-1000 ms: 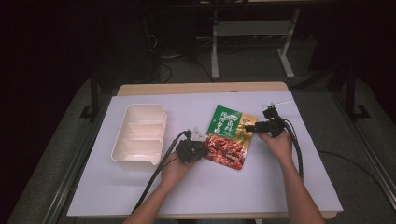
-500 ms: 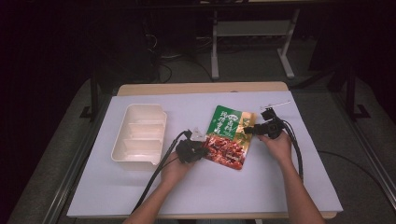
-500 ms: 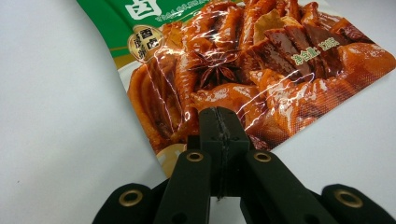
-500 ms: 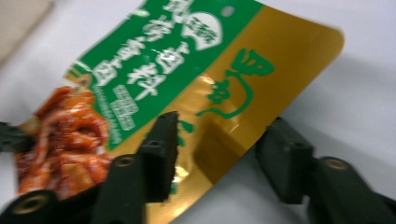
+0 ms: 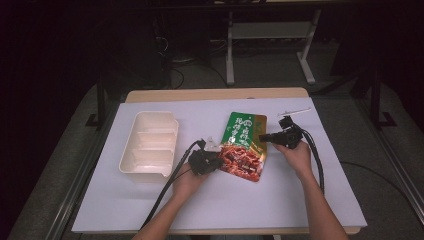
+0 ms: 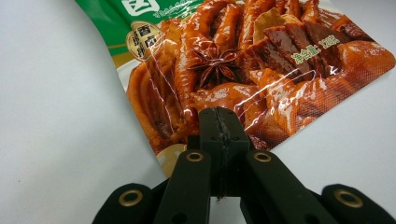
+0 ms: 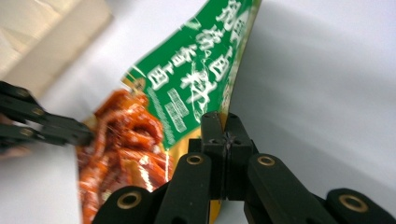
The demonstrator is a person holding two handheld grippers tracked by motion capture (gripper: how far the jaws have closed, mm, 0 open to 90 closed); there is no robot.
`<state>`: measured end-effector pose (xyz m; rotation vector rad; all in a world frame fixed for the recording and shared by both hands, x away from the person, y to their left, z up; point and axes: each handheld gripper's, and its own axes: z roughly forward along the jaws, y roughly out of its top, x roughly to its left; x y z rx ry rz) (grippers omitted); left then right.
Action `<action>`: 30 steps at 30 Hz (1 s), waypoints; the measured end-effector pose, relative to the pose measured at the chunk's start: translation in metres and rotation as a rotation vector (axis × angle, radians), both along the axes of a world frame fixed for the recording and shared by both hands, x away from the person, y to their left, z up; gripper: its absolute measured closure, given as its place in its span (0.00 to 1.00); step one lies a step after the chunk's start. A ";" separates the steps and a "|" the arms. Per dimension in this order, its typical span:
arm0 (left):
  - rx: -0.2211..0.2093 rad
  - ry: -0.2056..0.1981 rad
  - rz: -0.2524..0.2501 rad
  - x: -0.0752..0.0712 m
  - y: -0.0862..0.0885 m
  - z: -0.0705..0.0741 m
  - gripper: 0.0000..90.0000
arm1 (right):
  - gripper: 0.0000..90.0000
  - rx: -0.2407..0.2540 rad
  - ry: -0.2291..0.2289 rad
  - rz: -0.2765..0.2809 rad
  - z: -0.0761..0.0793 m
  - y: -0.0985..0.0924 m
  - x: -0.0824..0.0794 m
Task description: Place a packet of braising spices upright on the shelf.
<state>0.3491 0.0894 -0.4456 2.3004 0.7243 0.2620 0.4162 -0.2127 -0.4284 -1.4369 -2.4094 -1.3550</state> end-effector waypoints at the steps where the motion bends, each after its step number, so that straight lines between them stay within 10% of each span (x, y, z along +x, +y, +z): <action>1: -0.003 -0.001 0.000 0.000 0.000 0.000 1.00 | 0.90 0.006 0.009 0.004 -0.002 0.001 0.001; 9: -0.002 0.003 -0.001 0.000 0.000 0.000 1.00 | 0.81 0.002 0.059 -0.014 -0.020 0.012 0.010; 13: -0.004 0.008 0.006 0.000 0.000 0.000 1.00 | 0.95 -0.011 0.061 -0.023 -0.024 0.016 0.012; 30: -0.097 0.009 -0.021 -0.016 0.017 0.006 0.85 | 0.99 0.010 -0.050 0.019 0.012 0.017 -0.005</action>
